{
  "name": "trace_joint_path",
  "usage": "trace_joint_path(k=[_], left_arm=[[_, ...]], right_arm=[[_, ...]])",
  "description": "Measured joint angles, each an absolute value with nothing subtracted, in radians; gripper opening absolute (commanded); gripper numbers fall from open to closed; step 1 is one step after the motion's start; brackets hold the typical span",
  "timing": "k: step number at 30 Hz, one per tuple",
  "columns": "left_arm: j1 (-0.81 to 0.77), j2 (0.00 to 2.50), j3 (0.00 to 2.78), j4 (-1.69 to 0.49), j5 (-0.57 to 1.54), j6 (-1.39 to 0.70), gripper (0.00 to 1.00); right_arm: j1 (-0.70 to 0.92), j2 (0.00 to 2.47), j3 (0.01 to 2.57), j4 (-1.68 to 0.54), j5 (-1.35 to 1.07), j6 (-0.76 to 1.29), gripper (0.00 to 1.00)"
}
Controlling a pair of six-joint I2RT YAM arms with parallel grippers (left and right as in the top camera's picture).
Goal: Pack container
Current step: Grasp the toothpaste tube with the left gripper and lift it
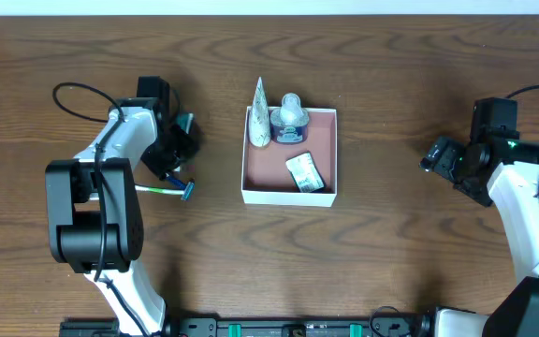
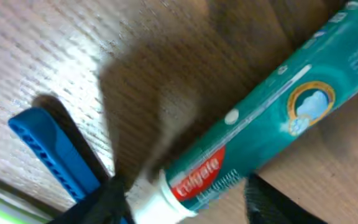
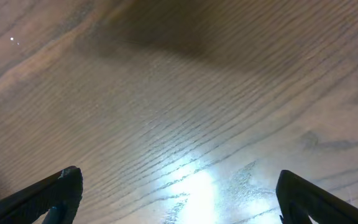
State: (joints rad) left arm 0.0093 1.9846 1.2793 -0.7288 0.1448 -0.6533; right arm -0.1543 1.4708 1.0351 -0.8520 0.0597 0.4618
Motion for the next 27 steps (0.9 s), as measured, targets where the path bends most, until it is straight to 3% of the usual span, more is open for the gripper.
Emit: trace_joint_path(k=[27], left_arm=[[0.009,2.015,1.273,-0.421,-0.097,-0.409,0.52]], right_arm=[[-0.154,1.471,1.035,-0.852,0.06,0.462,0.99]])
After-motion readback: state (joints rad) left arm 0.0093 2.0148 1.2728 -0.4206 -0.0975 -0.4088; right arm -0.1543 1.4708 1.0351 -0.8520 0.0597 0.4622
